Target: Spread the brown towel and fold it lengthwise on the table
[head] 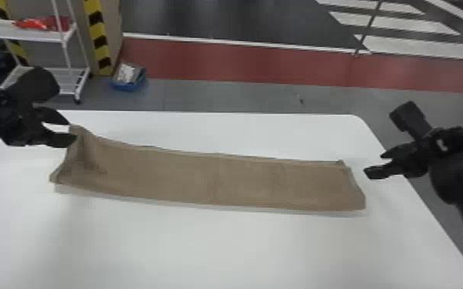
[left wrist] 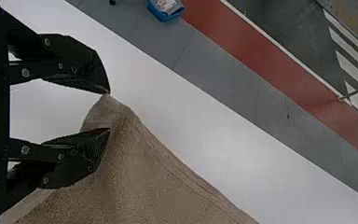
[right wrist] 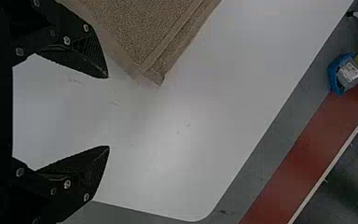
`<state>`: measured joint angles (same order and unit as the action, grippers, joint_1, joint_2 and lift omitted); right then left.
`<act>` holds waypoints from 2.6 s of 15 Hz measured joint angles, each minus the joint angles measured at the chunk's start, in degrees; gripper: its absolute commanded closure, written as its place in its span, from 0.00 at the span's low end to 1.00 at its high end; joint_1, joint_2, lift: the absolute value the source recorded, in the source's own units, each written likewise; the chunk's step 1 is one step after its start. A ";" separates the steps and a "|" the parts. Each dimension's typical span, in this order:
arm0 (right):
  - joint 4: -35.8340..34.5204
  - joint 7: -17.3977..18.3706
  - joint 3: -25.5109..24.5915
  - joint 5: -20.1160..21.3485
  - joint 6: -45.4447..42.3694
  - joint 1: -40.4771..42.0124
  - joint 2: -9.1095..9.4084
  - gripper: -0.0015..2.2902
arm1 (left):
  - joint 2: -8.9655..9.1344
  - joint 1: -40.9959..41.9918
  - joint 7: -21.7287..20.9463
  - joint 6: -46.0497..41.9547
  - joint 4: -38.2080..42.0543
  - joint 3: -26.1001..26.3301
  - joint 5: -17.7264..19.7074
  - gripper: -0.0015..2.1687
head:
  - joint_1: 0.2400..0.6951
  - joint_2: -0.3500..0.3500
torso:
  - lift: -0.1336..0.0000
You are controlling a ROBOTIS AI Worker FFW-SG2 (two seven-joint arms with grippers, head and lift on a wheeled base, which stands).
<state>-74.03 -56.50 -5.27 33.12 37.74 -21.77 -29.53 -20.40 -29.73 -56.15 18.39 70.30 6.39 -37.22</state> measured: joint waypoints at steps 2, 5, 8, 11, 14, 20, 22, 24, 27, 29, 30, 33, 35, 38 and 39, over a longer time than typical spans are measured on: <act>-0.24 -0.44 -0.29 -0.23 0.01 0.34 0.00 0.18 | -0.01 0.56 1.24 -1.51 0.23 -1.18 0.93 0.01 | 1.00 0.26 | 0.07; -1.72 -0.62 -0.62 -0.75 -0.15 1.49 0.00 0.18 | 0.00 1.50 3.18 -2.33 1.02 -4.23 2.31 0.01 | 1.00 0.28 | 0.07; -4.16 -0.98 -1.23 -2.75 -0.07 2.62 -0.31 0.18 | -0.78 5.15 3.22 0.26 4.52 -9.44 5.86 0.02 | 1.00 0.33 | 0.07; -5.10 -1.07 -2.25 -4.07 0.09 3.12 -0.74 0.18 | -1.58 14.46 2.37 8.27 13.11 -16.92 14.56 0.11 | 1.00 0.36 | 0.07; -6.26 -1.23 -2.53 -4.68 1.12 3.40 -0.78 0.18 | -0.44 22.71 1.43 12.77 19.52 -20.45 19.95 0.22 | 1.00 0.35 | 0.07; -10.23 -1.89 -3.64 -5.34 4.41 5.88 -1.01 0.18 | 4.40 27.28 6.59 11.68 21.12 -20.53 23.08 0.25 | 1.00 0.30 | 0.07; -10.45 -1.95 -4.79 -5.39 4.71 6.03 -1.22 0.18 | 5.17 27.45 6.88 11.21 21.54 -20.64 24.16 0.25 | 1.00 0.28 | 0.07; -10.41 -1.95 -6.07 -5.54 4.87 6.26 -1.67 0.18 | 5.74 27.87 7.10 11.08 22.48 -20.84 25.20 0.25 | 1.00 0.25 | 0.07; -10.35 -1.94 -6.53 -5.61 5.09 6.45 -1.98 0.18 | 6.25 27.95 7.30 10.92 22.74 -20.67 25.70 0.25 | 1.00 0.23 | 0.07; -10.35 -1.94 -6.58 -5.56 5.25 6.46 -1.98 0.18 | 6.48 27.89 8.14 10.50 22.51 -20.24 25.75 0.26 | 1.00 0.22 | 0.07; -10.35 -1.94 -6.59 -5.54 5.27 6.45 -1.98 0.18 | 6.57 27.76 8.71 9.99 22.20 -20.07 25.79 0.34 | 1.00 0.22 | 0.07; -10.29 -1.94 -6.59 -5.43 5.28 6.40 -1.96 0.18 | 6.67 26.80 10.22 8.93 20.57 -19.52 25.80 0.33 | 1.00 0.22 | 0.07; -10.08 -1.95 -6.59 -5.32 5.28 6.31 -1.95 0.18 | 6.62 26.29 10.71 8.36 19.55 -19.07 25.59 0.33 | 1.00 0.22 | 0.07; -9.70 -1.94 -6.59 -5.28 5.28 5.96 -2.09 0.18 | 6.46 26.13 10.28 8.28 19.19 -18.96 25.20 0.33 | 1.00 0.22 | 0.07; -9.61 -1.94 -6.55 -5.27 5.28 5.85 -2.10 0.18 | 6.44 26.14 10.28 8.28 19.18 -18.95 25.14 0.33 | 1.00 0.22 | 0.07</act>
<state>-83.64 -58.45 -11.83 27.85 43.03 -15.92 -31.63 -13.96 -3.59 -45.87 26.67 89.48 -12.57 -12.08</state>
